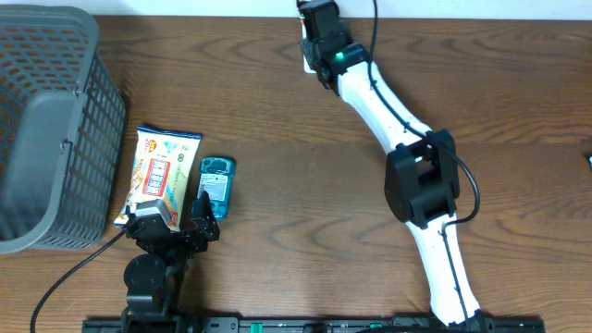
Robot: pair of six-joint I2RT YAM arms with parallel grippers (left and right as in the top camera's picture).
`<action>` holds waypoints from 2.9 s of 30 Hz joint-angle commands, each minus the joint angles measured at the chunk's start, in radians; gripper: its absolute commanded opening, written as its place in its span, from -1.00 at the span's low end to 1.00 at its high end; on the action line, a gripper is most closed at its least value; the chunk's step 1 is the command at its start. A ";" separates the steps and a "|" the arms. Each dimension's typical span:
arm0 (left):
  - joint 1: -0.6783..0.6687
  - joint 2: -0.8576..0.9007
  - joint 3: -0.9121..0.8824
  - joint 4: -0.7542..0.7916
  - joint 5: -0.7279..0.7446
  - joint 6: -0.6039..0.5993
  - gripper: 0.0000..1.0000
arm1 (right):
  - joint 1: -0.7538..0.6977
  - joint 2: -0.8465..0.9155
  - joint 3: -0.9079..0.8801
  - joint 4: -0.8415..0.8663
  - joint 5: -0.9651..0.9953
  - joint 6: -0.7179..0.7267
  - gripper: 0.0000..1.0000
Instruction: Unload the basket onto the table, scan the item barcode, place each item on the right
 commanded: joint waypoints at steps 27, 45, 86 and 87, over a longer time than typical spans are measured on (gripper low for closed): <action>0.003 0.000 -0.026 -0.006 -0.012 0.005 0.96 | -0.542 -0.156 -0.026 -0.931 0.500 0.669 -0.97; 0.003 0.000 -0.026 -0.006 -0.012 0.005 0.96 | -0.805 -0.203 -0.105 -0.916 0.169 0.613 0.99; 0.003 0.000 -0.026 -0.006 -0.012 0.005 0.96 | 0.352 -0.113 -0.083 -0.183 -0.657 0.614 -0.14; 0.003 0.000 -0.026 -0.006 -0.012 0.005 0.96 | 0.353 -0.108 -0.083 -0.186 -0.655 0.612 -0.18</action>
